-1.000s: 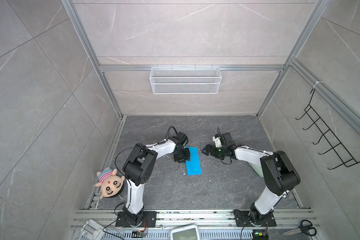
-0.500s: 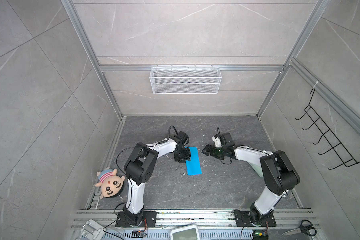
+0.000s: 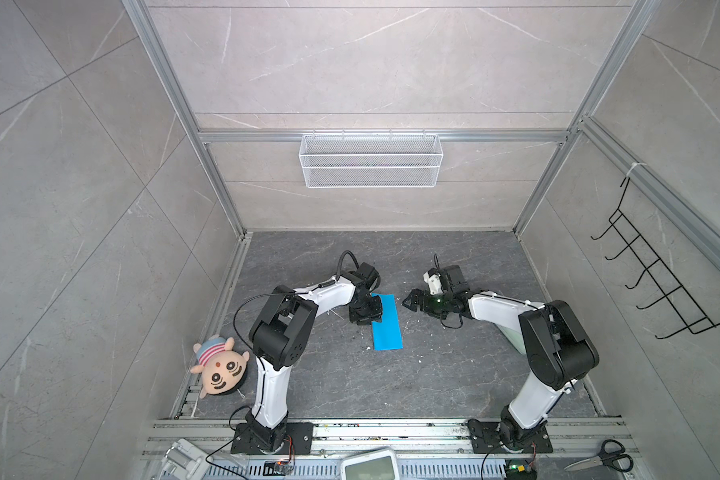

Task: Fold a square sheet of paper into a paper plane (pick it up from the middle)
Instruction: 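Move the right gripper back to the sheet's fold beside the left gripper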

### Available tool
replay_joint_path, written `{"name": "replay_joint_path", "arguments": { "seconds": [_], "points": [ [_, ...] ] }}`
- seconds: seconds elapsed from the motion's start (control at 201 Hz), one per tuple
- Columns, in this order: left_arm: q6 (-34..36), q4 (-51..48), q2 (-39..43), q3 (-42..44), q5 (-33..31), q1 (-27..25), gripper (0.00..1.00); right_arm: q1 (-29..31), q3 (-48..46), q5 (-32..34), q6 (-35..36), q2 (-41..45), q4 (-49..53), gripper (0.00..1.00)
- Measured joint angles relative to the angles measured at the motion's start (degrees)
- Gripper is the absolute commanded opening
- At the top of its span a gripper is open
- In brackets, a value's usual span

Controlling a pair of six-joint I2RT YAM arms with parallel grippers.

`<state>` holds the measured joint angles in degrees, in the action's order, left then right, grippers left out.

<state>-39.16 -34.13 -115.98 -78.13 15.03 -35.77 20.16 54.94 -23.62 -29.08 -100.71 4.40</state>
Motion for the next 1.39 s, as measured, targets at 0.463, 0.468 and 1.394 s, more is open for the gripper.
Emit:
{"name": "replay_joint_path", "arguments": {
  "seconds": [0.463, 0.468, 1.394],
  "points": [
    [-0.07, -1.40, -1.20, -1.22, 0.02, 0.00, 0.40, 0.33, 0.00, -7.28, 0.20, -2.32, -4.13, 0.75],
    [-0.07, -1.40, -1.22, -1.22, 0.02, 0.00, 0.40, 0.35, 0.00, -7.37, 0.15, -2.36, -4.15, 0.74],
    [-0.07, -1.66, -1.44, -1.42, -0.02, -0.04, 0.40, 5.33, 6.01, -15.13, 0.63, -10.91, -1.33, 0.35]
  ]
}}
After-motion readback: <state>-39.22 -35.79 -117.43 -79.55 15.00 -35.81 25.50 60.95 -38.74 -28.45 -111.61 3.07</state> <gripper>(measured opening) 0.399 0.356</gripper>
